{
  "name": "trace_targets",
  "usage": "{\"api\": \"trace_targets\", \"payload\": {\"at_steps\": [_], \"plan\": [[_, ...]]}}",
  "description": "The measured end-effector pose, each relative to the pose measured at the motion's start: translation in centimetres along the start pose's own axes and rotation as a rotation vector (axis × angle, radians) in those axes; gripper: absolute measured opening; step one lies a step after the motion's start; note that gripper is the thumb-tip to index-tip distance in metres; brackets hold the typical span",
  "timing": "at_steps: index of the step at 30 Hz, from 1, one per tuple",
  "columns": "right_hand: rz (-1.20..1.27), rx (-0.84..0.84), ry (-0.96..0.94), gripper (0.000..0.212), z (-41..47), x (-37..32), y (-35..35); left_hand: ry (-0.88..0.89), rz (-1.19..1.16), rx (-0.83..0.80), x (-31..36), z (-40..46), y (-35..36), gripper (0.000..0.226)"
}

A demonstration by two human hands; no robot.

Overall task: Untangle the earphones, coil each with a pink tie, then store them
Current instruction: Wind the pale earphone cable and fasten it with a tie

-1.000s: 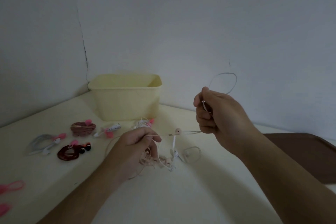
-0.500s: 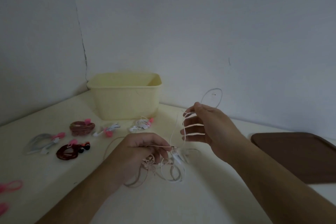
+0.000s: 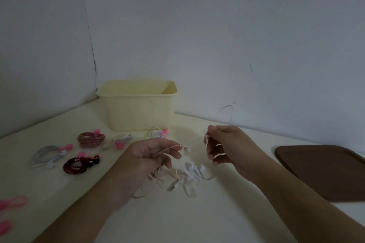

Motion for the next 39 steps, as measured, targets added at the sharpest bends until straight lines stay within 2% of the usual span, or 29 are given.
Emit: {"api": "trace_targets", "payload": {"at_steps": [5, 9, 12, 15, 17, 20, 23, 25, 28, 32, 35, 39], "plan": [[-0.137, -0.088, -0.082, 0.04, -0.6, -1.1, 2.2, -0.047, 0.016, 0.03, -0.4, 0.0, 0.1, 0.06], [-0.113, 0.041, 0.008, 0.039, -0.3, 0.0, 0.5, -0.013, -0.14, 0.112, 0.3, 0.0, -1.2, 0.059], [0.129, 0.186, 0.137, 0.037, -0.1, 1.6, -1.9, 0.008, -0.242, 0.163, 0.4, 0.2, -1.9, 0.057], [0.446, 0.295, 0.175, 0.038, 0.3, 2.6, -3.9, 0.022, -0.234, 0.278, 0.5, 0.1, -3.5, 0.051], [0.648, 0.342, 0.145, 0.039, 0.8, 2.6, -5.1, 0.035, -0.098, 0.365, 1.0, -0.3, -4.3, 0.048], [0.801, 0.378, 0.08, 0.038, 0.9, 1.5, -7.2, -0.001, 0.059, 0.431, 0.9, -0.5, -4.5, 0.04], [0.888, 0.373, -0.003, 0.041, 0.3, -0.4, -8.8, -0.052, 0.276, 0.357, 0.1, -0.2, -3.9, 0.046], [0.864, 0.395, -0.036, 0.04, -0.2, -1.3, -9.5, -0.058, 0.433, 0.288, 0.0, -0.3, -3.3, 0.042], [0.666, 0.396, -0.018, 0.037, -0.4, -1.7, -9.1, -0.05, 0.483, 0.231, 0.2, -0.4, -2.2, 0.023], [0.419, 0.343, 0.085, 0.026, 0.2, -0.4, -6.7, -0.014, 0.485, 0.29, 0.5, -0.6, -2.8, 0.027], [0.287, 0.276, 0.086, 0.017, 0.4, -0.3, -5.6, 0.092, 0.538, 0.333, 2.0, -1.0, -2.6, 0.026], [0.182, 0.123, -0.055, 0.017, -0.2, -3.0, -3.3, 0.32, 0.64, 0.297, 4.5, -1.2, -1.2, 0.015]]}}
Point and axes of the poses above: each hand's wrist, its own z-axis towards the middle knuckle, its own y-axis out of the palm, x = y × z, the point moved 10 cm from there along z, towards the middle knuckle, and after that the axes turned 15 degrees about -z, right-handed, at the moved point
